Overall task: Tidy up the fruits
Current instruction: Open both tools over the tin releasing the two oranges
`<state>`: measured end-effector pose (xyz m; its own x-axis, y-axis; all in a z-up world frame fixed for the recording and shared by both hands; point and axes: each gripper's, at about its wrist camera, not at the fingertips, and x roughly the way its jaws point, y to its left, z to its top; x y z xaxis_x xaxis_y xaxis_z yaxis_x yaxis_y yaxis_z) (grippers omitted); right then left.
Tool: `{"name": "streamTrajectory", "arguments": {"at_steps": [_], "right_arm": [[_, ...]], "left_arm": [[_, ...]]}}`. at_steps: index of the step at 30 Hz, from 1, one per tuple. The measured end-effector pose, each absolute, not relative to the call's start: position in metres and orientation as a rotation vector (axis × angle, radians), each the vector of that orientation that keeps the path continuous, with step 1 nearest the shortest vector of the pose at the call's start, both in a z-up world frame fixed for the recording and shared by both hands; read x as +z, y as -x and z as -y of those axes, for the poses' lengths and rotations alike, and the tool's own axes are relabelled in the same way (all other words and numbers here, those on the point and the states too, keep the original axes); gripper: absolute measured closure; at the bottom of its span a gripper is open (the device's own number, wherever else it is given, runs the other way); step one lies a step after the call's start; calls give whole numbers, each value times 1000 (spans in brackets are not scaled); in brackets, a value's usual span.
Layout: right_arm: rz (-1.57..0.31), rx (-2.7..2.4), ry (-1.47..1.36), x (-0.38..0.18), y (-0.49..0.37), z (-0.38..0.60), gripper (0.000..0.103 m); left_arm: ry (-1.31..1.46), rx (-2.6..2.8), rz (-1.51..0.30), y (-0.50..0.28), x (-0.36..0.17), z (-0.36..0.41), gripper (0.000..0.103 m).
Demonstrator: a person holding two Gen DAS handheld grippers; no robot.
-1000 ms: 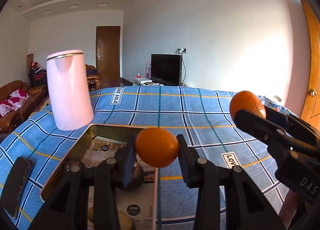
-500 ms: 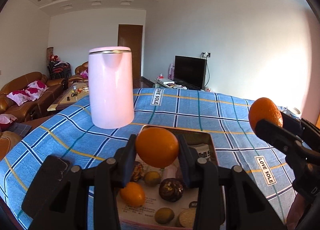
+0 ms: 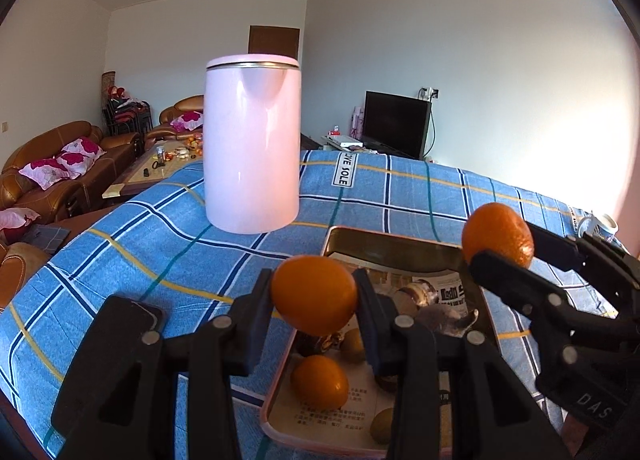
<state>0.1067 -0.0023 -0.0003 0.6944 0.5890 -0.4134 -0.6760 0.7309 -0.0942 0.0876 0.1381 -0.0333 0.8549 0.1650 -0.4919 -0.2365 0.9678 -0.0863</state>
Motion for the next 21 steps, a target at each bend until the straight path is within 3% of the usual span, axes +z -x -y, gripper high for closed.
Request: {"name": "streamTrajectory", "arguments": {"at_steps": [21], "right_arm": [[-644, 712, 286, -35, -157, -47, 55]], "left_arm": [[143, 210, -563, -90, -51, -144, 62]]}}
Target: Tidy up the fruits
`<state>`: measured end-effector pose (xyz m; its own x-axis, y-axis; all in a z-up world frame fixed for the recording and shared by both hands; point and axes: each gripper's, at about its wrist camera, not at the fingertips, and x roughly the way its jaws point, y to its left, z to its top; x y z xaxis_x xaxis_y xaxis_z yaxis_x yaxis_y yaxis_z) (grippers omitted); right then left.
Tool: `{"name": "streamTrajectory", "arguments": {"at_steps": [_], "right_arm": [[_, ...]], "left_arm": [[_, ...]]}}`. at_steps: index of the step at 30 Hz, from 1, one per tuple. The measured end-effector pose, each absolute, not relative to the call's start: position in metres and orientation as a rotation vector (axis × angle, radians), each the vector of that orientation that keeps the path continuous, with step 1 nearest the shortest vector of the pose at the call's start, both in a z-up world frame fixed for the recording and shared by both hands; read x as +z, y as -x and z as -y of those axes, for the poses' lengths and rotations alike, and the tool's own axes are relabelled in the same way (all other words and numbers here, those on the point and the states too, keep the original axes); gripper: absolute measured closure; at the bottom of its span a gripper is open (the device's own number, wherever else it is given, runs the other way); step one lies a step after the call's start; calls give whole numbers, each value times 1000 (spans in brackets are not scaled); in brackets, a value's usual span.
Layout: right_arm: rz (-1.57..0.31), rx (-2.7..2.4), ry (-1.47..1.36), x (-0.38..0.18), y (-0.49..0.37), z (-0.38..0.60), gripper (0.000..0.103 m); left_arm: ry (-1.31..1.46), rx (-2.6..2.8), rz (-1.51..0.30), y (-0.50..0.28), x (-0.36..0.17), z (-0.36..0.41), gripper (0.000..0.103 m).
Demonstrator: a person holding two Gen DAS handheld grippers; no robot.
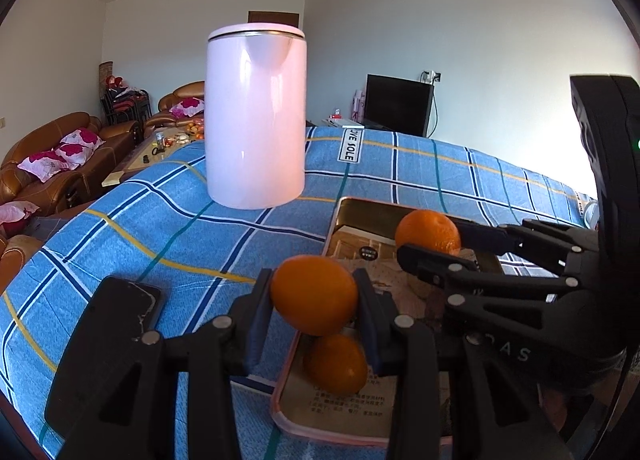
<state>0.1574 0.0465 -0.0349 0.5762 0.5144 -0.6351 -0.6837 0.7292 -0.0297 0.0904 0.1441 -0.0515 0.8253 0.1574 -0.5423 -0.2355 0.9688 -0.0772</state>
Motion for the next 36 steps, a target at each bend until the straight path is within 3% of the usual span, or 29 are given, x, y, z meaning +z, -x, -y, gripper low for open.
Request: {"name": "streamTrajectory", "arguments": {"at_steps": [8, 11, 14, 18, 25, 36], "right_arm": [[-720, 736, 322, -40, -165, -52, 53], [-725, 725, 320, -40, -164, -49, 46], [-719, 724, 289, -37, -162, -42, 43], [-692, 730, 234, -28, -158, -27, 32], [-634, 708, 136, -10, -139, 12, 30], [-529, 687, 42, 11, -96, 55, 27]], "left_arm": [[134, 217, -570, -90, -53, -143, 62], [149, 213, -573, -87, -53, -144, 58], [150, 227, -558, -80, -49, -144, 42], [142, 219, -518, -66, -40, -140, 20], [126, 201, -454, -47, -24, -127, 7], [118, 185, -415, -34, -12, -111, 4]]}}
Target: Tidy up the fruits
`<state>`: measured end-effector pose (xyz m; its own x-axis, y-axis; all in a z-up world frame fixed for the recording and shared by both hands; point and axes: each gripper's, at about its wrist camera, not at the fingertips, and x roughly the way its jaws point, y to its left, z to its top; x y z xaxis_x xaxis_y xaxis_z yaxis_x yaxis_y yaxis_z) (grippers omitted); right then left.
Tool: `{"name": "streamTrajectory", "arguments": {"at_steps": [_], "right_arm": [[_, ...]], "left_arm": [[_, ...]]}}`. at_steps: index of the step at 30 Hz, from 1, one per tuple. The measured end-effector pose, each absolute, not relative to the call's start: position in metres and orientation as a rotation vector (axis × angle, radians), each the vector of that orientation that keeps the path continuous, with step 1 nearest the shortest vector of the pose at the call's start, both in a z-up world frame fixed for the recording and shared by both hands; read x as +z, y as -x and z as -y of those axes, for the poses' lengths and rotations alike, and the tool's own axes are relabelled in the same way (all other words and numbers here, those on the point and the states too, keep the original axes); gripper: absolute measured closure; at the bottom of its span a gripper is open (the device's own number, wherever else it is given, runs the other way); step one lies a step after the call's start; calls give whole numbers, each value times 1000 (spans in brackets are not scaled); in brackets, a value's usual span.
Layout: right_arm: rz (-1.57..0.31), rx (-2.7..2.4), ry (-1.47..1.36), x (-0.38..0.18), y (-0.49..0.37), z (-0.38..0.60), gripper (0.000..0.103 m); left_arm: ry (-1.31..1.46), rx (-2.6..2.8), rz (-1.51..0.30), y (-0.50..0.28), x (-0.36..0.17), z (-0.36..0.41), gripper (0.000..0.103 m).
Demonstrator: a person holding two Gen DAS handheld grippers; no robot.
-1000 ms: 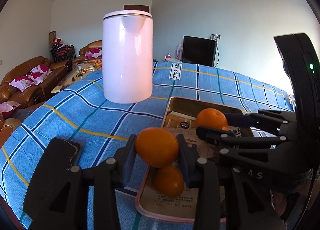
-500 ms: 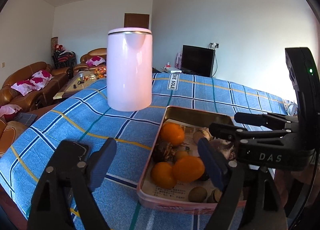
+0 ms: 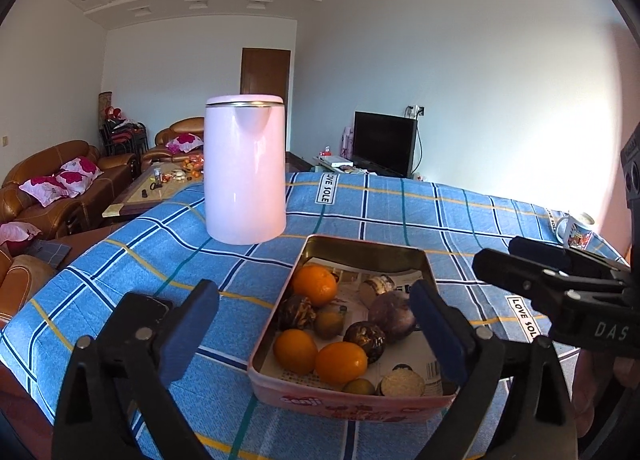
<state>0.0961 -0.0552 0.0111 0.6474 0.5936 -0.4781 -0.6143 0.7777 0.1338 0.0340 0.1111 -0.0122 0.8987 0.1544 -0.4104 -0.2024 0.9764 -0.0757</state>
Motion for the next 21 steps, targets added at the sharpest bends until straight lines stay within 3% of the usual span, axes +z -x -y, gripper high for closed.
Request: {"name": "streamTrajectory", "arguments": {"at_steps": [21], "right_arm": [[-416, 642, 33, 17, -46, 92, 27]], "left_arm": [[97, 171, -398, -26, -11, -90, 1]]}}
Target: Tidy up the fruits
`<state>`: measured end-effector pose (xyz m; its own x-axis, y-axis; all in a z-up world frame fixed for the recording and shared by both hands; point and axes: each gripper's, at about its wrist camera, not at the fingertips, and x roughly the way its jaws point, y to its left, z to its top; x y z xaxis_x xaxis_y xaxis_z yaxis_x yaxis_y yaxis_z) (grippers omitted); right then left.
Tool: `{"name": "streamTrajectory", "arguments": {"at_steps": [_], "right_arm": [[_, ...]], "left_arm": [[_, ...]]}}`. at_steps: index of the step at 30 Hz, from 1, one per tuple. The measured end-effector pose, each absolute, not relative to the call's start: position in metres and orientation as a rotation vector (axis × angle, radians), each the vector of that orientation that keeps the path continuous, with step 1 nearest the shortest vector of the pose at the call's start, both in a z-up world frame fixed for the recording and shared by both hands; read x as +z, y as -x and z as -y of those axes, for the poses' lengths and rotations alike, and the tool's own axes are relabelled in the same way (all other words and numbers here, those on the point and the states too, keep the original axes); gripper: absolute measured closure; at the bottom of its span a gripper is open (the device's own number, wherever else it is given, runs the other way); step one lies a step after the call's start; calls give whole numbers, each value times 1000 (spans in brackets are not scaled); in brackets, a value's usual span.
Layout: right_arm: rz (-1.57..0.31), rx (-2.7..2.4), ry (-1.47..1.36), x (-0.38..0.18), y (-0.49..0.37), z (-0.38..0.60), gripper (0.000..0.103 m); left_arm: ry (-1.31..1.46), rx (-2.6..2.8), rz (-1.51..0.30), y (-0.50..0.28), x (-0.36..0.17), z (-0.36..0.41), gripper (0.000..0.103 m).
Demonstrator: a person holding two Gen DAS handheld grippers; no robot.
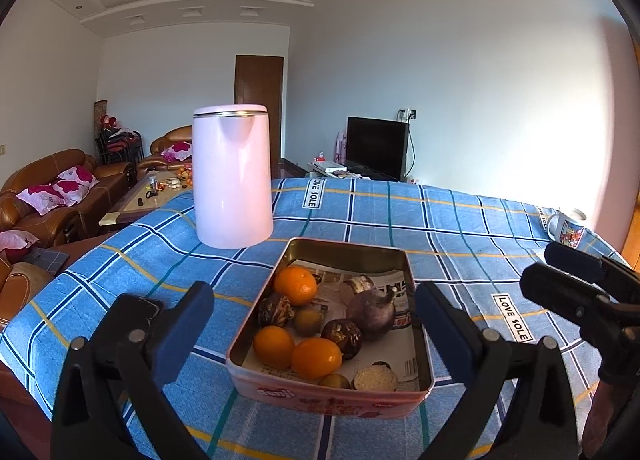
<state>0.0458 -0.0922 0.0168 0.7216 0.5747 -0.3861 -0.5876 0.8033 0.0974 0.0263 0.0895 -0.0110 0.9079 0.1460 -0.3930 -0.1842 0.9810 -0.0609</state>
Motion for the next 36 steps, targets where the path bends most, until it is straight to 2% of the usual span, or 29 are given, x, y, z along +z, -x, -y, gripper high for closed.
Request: {"name": "streamTrajectory", "arguments": {"at_steps": [15, 20, 36], "right_arm": [[-388, 604, -1, 19, -36, 119, 26], [-384, 599, 5, 19, -36, 119, 21], [-369, 601, 17, 20, -31, 119, 20]], "left_arm": [[63, 150, -409, -26, -8, -70, 1], [75, 152, -419, -27, -8, -72, 1], [81, 158, -429, -30, -10, -73, 1]]}}
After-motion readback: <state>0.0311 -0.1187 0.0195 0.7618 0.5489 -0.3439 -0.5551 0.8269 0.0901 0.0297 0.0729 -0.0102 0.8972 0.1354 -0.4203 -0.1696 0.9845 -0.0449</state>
